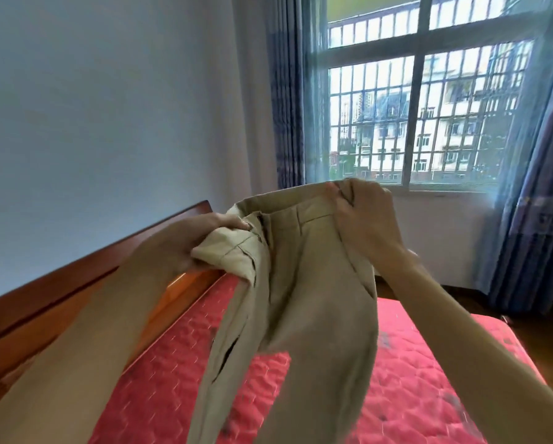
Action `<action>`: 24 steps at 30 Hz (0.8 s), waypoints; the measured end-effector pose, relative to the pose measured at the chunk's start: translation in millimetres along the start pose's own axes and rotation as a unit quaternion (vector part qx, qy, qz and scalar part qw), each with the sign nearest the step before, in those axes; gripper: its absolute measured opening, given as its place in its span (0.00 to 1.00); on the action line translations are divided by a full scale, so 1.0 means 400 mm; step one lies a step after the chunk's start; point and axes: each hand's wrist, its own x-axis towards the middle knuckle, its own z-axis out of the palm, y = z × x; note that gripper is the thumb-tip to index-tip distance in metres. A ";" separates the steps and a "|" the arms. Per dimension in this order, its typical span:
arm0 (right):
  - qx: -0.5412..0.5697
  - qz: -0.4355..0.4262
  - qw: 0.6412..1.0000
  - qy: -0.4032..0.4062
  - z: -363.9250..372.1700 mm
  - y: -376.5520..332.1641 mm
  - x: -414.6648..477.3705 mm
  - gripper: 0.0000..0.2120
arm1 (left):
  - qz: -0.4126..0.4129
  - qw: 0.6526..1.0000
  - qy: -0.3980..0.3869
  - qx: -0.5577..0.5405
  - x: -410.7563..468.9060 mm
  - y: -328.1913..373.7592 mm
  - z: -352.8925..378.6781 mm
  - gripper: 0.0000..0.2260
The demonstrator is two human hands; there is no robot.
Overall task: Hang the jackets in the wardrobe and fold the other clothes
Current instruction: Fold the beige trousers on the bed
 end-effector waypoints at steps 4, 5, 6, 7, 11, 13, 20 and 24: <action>0.102 -0.033 0.994 -0.009 0.032 -0.053 -0.013 0.22 | 0.056 0.995 0.018 -0.086 0.055 0.013 0.034 0.06; 0.126 -0.035 0.991 -0.015 0.040 -0.062 -0.019 0.19 | 0.073 0.992 0.016 -0.101 0.071 0.016 0.042 0.07; 0.147 -0.036 0.988 -0.019 0.045 -0.071 -0.025 0.16 | 0.090 0.989 0.013 -0.114 0.088 0.017 0.048 0.08; 0.160 -0.036 0.986 -0.020 0.050 -0.075 -0.030 0.14 | 0.101 0.987 0.011 -0.126 0.103 0.018 0.056 0.08; 0.166 -0.011 0.984 -0.057 0.046 -0.064 -0.029 0.16 | 0.117 0.982 0.091 -0.117 0.126 0.026 0.104 0.11; 0.116 -0.015 0.982 -0.146 0.039 -0.047 -0.027 0.21 | 0.147 0.975 0.143 -0.082 0.143 0.029 0.121 0.09; 0.194 0.043 0.973 -0.120 0.062 0.090 -0.016 0.12 | 0.162 0.980 0.110 -0.041 0.174 0.031 0.187 0.15; 0.344 0.171 0.915 -0.119 0.040 0.157 0.010 0.03 | 0.258 0.940 0.218 0.038 0.215 0.021 0.167 0.14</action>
